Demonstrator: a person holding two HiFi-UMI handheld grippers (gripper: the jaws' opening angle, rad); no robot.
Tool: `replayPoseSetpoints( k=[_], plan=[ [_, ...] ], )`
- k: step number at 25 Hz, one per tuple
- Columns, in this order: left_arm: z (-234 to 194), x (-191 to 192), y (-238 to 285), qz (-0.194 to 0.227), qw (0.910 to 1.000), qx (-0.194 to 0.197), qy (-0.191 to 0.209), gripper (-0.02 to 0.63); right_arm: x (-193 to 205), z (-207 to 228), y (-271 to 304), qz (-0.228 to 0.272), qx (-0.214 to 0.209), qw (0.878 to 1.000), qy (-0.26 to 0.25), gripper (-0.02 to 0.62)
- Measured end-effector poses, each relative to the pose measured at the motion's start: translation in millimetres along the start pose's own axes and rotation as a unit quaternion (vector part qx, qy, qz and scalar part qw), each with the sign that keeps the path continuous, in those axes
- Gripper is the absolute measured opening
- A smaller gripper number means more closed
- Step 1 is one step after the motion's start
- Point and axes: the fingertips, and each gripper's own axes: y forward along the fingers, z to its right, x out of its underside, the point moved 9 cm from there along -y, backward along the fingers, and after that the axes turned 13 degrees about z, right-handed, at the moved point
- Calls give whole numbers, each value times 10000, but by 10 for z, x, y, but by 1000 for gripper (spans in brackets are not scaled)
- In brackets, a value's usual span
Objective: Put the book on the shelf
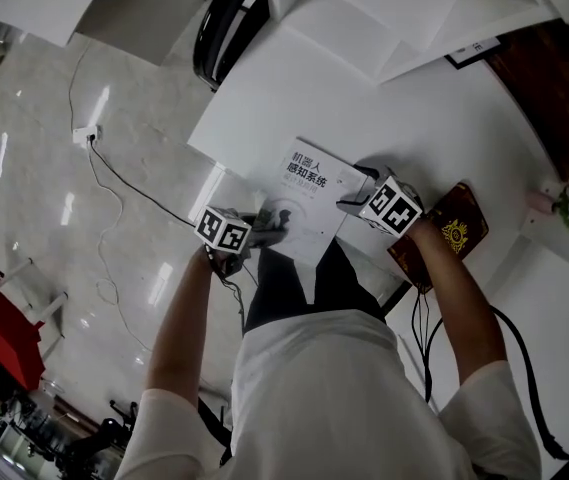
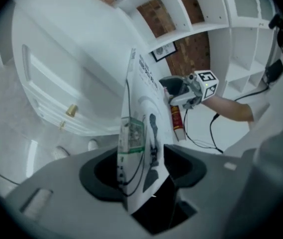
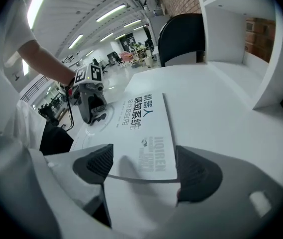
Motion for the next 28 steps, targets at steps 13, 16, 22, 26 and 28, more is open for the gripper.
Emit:
replayPoseSetpoints(
  k=[13, 16, 22, 26, 28],
  plan=[
    [60, 21, 182, -328, 9952, 920, -52, 84, -152, -323, -405, 1571, 1728, 9587, 1621, 393],
    [160, 40, 155, -233, 9946, 984, -245, 63, -35, -383, -451, 1530, 1889, 9494, 1987, 393],
    [413, 36, 88, 107, 9926, 1147, -378, 55, 101, -685, -569, 1524, 1486, 9456, 2461, 393],
    [576, -5, 71, 109, 9932, 1139, -222, 57, 188, -861, -635, 1651, 1316, 9319, 2949, 393],
    [649, -32, 68, 110, 9934, 1133, -144, 59, 224, -937, -676, 1704, 1299, 9261, 3104, 393]
  ],
)
